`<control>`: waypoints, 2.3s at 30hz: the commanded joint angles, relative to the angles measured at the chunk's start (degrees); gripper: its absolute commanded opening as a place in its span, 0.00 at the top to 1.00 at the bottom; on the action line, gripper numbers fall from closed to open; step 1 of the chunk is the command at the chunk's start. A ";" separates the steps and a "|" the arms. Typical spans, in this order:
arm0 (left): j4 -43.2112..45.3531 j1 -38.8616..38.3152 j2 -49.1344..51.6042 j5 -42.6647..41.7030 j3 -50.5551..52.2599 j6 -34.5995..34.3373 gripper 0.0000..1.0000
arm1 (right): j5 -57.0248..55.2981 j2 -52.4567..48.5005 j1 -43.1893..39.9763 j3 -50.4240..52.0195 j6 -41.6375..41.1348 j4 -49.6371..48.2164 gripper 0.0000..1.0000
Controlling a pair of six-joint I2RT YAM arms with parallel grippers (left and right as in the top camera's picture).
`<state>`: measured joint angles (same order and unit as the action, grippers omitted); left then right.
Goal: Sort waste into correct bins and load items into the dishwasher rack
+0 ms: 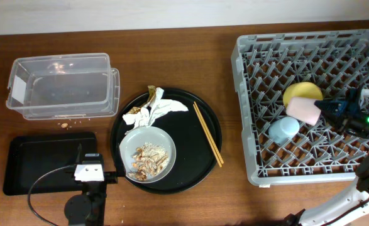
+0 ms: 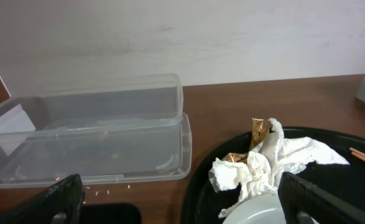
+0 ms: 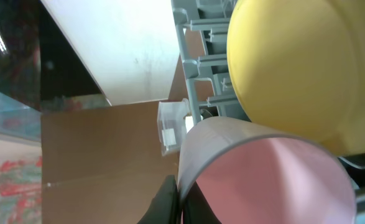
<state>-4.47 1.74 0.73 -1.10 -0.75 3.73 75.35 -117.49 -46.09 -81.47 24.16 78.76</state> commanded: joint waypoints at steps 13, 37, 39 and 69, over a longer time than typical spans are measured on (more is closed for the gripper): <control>-0.11 -0.24 -0.37 -0.66 0.28 1.11 0.01 | -8.57 6.58 -10.60 -0.13 0.85 6.86 0.73; -0.11 -0.24 -0.37 -0.66 0.28 1.11 0.01 | -28.61 38.73 6.16 -5.99 -17.16 3.28 0.42; -0.11 -0.24 -0.37 -0.66 0.26 1.11 0.01 | -31.93 40.59 14.73 -5.99 -17.18 2.34 0.53; -0.13 -0.24 -0.37 -0.66 0.26 1.11 0.01 | -78.53 8.09 82.25 -5.99 -47.43 -21.46 0.54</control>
<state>-4.47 1.74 0.73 -1.13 -0.75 3.73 2.46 -107.53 35.03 -86.89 -20.51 58.17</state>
